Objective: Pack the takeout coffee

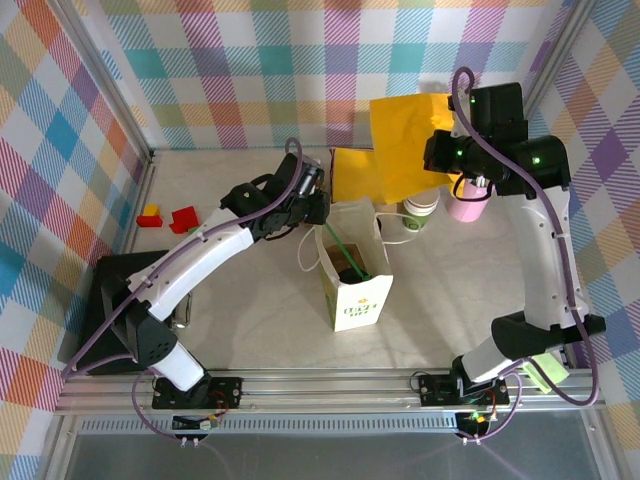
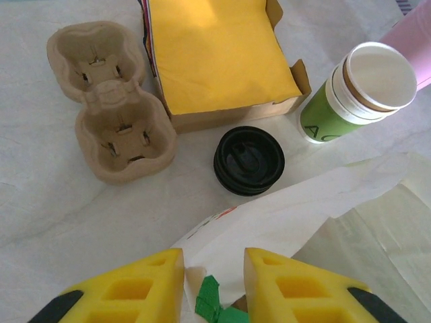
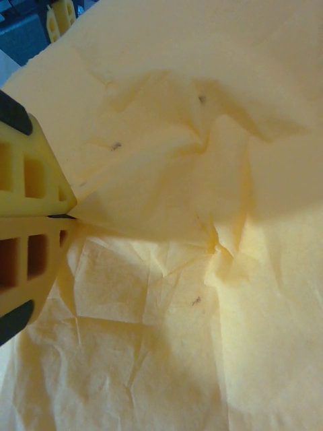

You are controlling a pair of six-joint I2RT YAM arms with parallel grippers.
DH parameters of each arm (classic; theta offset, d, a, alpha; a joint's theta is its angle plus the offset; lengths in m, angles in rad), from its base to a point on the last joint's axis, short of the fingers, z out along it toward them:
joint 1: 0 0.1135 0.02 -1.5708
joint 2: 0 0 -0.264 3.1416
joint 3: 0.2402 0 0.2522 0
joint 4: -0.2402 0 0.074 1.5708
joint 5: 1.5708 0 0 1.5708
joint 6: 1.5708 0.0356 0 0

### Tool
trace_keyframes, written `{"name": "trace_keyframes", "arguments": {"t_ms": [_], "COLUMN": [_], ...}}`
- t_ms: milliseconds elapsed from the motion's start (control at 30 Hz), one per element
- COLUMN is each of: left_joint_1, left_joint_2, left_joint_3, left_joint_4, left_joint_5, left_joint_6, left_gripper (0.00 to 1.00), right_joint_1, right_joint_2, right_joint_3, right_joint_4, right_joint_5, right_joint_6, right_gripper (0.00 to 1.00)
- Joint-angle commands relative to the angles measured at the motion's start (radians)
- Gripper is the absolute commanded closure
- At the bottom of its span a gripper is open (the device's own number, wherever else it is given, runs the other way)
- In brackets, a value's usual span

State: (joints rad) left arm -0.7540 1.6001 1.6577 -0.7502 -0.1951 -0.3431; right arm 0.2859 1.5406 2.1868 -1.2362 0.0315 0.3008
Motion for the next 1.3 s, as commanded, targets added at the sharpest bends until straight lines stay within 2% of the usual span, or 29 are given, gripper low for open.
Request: {"name": "trace_keyframes", "arguments": {"t_ms": [0,733,1067,1267], "left_joint_1": [0.008,0.006,-0.011,-0.015], "left_joint_2": [0.007,-0.015,-0.064,-0.069], "left_joint_3": [0.042,0.059,0.077,0.113], "left_joint_4": [0.015,0.076,0.14,0.165], "left_joint_5": [-0.002,0.046,0.13,0.13], "left_joint_6": [0.018,0.059,0.079,0.117], "left_gripper": [0.75,0.97,0.99,1.0], "right_joint_1": [-0.007,-0.011,-0.018,-0.02], "right_joint_2": [-0.033,-0.053,-0.057,-0.059], "right_joint_3": [-0.009,-0.031,-0.051,-0.059], "right_joint_4": [-0.002,-0.012,0.0,0.006], "right_joint_5": [-0.013,-0.002,-0.005,-0.013], "right_joint_6": [0.012,0.013,0.014,0.016], "right_gripper": [1.0,1.0,1.0,1.0]}}
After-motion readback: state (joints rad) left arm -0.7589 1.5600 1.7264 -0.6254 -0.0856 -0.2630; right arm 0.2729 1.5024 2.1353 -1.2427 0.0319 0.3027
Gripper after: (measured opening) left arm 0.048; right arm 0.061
